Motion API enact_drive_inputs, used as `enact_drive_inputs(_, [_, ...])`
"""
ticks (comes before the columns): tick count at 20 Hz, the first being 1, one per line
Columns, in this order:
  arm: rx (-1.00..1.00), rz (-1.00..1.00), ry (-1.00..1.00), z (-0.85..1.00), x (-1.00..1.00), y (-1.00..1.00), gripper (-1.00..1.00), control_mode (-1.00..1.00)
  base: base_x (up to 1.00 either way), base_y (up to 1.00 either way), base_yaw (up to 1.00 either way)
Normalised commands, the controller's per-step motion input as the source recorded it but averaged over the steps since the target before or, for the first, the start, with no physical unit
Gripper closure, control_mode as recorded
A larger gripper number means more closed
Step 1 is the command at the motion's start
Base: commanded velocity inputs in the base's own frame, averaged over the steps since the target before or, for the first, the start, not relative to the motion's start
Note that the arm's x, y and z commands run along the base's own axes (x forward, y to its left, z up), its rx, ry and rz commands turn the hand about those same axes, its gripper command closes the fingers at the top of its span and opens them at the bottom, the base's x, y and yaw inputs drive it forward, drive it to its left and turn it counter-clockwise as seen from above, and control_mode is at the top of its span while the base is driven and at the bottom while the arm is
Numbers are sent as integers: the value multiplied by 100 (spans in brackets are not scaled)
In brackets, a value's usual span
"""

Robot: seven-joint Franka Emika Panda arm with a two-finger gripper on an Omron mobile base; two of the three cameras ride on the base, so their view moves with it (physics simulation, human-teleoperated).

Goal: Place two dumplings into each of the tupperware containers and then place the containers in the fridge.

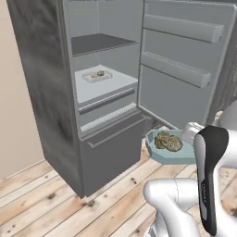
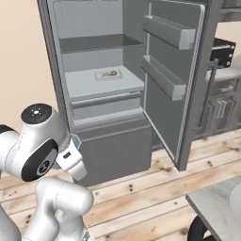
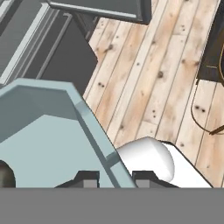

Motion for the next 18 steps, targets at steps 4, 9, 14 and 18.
enact_drive_inputs(4, [0,0,0,0,0,0,100,100,71,-12,19])
enact_drive_inputs(9, [0,0,0,0,0,0,100,100,85,-18,31])
enact_drive_inputs(14, [0,0,0,0,0,0,100,100,85,-49,30])
enact_drive_inputs(18, [0,0,0,0,0,0,100,100,73,-48,26])
